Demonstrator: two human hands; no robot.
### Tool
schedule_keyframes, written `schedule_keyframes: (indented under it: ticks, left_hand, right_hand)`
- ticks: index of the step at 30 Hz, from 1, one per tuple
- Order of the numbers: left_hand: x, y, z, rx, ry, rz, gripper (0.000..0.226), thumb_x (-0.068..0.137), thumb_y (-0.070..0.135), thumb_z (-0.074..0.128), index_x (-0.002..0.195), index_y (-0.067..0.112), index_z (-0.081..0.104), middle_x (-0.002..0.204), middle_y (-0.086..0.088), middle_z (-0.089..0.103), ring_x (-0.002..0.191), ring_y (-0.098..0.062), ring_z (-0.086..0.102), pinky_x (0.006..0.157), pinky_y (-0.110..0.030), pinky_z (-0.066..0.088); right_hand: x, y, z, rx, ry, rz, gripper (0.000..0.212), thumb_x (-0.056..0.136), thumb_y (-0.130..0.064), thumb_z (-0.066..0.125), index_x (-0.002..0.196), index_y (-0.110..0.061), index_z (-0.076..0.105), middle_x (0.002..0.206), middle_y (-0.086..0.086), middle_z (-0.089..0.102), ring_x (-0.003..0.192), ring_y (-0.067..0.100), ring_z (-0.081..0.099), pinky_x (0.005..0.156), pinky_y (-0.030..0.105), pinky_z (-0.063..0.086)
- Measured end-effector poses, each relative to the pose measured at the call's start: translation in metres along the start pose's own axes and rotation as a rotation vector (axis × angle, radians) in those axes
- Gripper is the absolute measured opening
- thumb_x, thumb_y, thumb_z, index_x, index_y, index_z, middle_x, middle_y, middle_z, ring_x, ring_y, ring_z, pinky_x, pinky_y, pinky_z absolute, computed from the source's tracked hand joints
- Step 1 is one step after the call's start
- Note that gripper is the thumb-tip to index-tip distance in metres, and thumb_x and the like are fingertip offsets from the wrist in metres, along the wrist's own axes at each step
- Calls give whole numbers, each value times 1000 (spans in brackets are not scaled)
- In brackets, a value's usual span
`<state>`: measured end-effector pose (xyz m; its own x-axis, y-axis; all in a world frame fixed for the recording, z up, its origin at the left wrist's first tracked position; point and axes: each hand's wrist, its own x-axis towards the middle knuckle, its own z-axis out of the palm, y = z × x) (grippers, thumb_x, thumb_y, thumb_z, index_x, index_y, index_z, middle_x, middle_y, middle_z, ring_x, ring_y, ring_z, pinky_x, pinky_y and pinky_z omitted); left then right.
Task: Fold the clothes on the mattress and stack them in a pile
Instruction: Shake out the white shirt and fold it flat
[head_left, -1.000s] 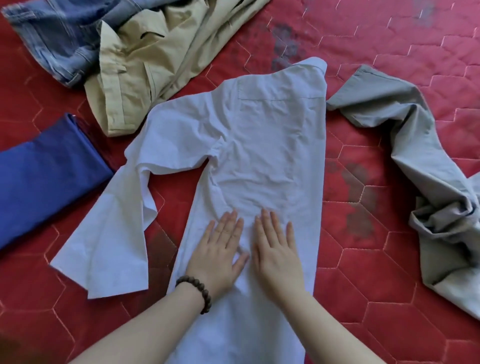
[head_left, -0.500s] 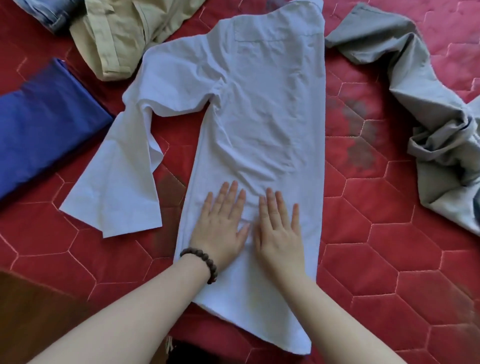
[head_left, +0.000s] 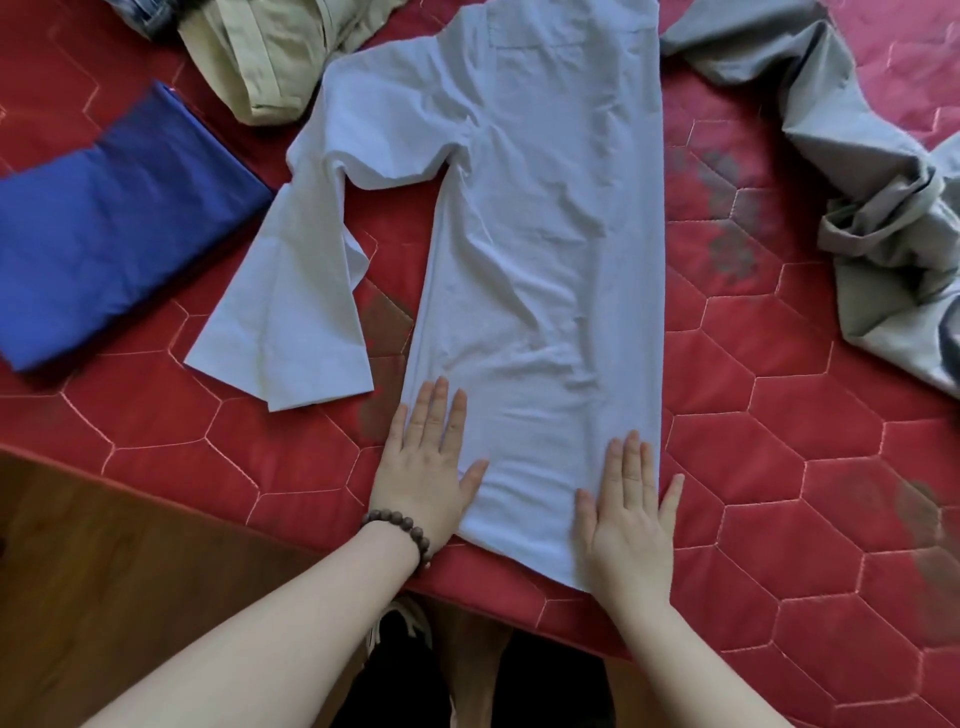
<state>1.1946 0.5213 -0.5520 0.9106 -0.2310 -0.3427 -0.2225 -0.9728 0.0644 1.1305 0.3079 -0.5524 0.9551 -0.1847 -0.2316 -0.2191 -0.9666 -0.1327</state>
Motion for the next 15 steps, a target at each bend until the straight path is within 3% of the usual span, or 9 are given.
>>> schedule_keyframes:
  ticks: [3,6,13,15]
  left_hand:
    - [-12,-3,-1,-2,-24,10,76,90,59,-4,143,11,-28,152,-9,-33,140,-23,-32,115,-42,-20]
    - [-16,-5,-7,11,-49,2,76,89,58,-8,144,9,-26,152,-10,-34,140,-22,-33,115,-45,-21]
    - [53,17,-38,-94,70,19,75,91,54,2,147,8,-18,154,-10,-28,142,-21,-28,117,-42,-17]
    - [90,23,-46,-95,101,31,75,93,51,8,149,7,-13,156,-10,-23,143,-20,-25,118,-42,-14]
  right_hand:
    - [-21,-3,4,-33,-15,-127,65,95,-40,32,148,-2,28,157,13,24,145,24,20,115,60,11]
    - [-18,-2,-1,-42,-38,-106,67,94,-42,31,148,-2,29,157,12,23,145,25,23,115,61,13]
    - [76,-23,-31,-24,-3,-173,66,96,-43,21,151,-5,16,159,8,12,147,22,10,118,55,3]
    - [111,-31,-33,-18,4,-221,64,99,-39,29,151,-6,15,159,7,9,147,20,6,118,55,1]
